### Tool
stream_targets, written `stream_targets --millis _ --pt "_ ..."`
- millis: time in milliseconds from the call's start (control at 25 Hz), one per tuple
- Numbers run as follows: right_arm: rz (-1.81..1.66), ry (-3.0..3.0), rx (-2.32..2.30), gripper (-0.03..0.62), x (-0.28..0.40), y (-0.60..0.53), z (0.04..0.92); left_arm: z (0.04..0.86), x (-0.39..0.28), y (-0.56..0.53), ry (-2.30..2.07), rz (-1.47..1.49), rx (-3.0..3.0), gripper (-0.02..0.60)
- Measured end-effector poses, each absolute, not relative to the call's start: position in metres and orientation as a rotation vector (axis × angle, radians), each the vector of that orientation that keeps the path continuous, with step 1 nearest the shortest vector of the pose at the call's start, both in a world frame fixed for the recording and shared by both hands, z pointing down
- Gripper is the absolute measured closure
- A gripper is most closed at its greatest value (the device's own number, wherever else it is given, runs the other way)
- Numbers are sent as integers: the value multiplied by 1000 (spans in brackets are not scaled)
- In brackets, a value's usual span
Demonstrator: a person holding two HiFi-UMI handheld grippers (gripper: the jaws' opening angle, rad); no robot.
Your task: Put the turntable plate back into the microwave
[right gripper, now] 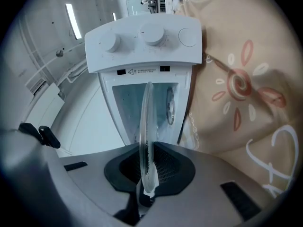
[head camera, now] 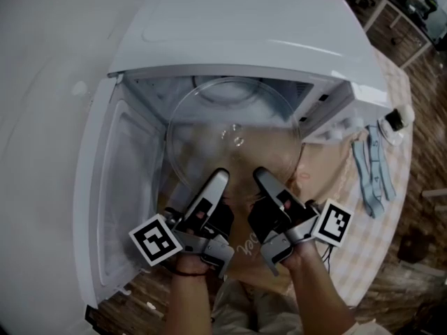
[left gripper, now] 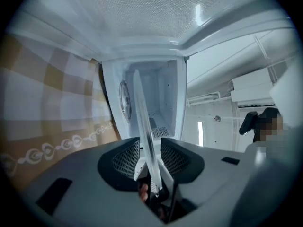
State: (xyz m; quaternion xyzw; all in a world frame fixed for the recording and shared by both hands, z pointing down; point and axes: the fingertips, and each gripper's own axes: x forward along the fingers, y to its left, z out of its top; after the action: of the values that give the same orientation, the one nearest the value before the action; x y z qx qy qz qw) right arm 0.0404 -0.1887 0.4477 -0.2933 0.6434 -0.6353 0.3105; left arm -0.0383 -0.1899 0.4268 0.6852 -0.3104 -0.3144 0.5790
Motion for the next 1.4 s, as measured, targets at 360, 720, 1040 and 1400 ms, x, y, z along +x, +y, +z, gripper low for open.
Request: stream_targets --millis 360,720,1040,1400 --pt "-1676 1737 -763 548 37 -223 451 439 -54 -193 -839 -793 1510 510" --pt "-1681 1765 -789 548 33 -256 456 443 -62 -229 -870 -724 1551 517" --pt "-1699 1752 -790 548 34 -300 461 448 -64 -269 -867 -753 1515 525" --pt "-1714 1687 -813 548 38 -317 471 453 -60 -290 -865 -758 1503 526"
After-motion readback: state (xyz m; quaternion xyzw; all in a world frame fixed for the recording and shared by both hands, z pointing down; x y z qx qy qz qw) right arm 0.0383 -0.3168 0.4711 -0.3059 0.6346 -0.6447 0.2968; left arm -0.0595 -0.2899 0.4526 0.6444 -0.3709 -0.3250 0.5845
